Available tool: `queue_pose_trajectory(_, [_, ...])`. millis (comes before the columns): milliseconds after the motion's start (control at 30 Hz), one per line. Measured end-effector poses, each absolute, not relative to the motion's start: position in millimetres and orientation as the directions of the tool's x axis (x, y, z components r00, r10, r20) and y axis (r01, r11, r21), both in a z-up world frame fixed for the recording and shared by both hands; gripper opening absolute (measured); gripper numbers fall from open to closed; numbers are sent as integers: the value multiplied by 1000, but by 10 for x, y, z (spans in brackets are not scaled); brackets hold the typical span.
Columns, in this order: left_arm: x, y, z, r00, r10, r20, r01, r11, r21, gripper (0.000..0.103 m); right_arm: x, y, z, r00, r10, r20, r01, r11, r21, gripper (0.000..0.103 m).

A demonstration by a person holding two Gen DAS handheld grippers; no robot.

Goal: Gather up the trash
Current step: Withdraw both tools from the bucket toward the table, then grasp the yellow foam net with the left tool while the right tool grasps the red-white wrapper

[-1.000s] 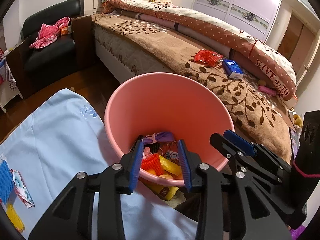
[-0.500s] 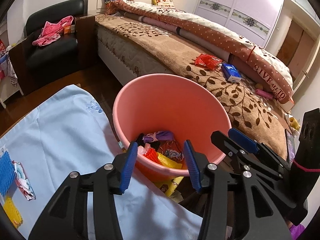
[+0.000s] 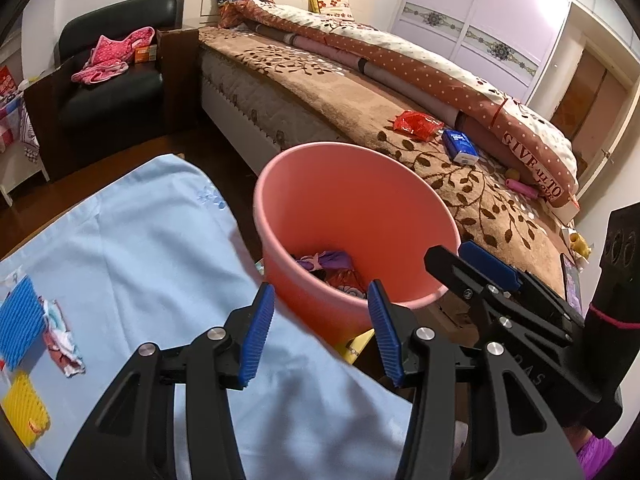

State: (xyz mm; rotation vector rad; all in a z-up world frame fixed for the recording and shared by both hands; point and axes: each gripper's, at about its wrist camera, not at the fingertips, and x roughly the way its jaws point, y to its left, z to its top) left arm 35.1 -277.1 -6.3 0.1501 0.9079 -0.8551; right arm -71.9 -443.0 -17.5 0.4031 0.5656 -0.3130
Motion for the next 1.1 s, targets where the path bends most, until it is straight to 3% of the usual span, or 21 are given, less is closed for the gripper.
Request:
queue_pose_trajectory(667, [296,-1626,9,423,-573,-702,602,757,-255,49,-739,-3757,-110,813,-61,-578,267,923,277,53])
queue_pose_trajectory(1100, [133,-548,-91,579,-414,-703,476,871,-122,49,-518,-3012,-289,771,62,-634,109,968,227,53])
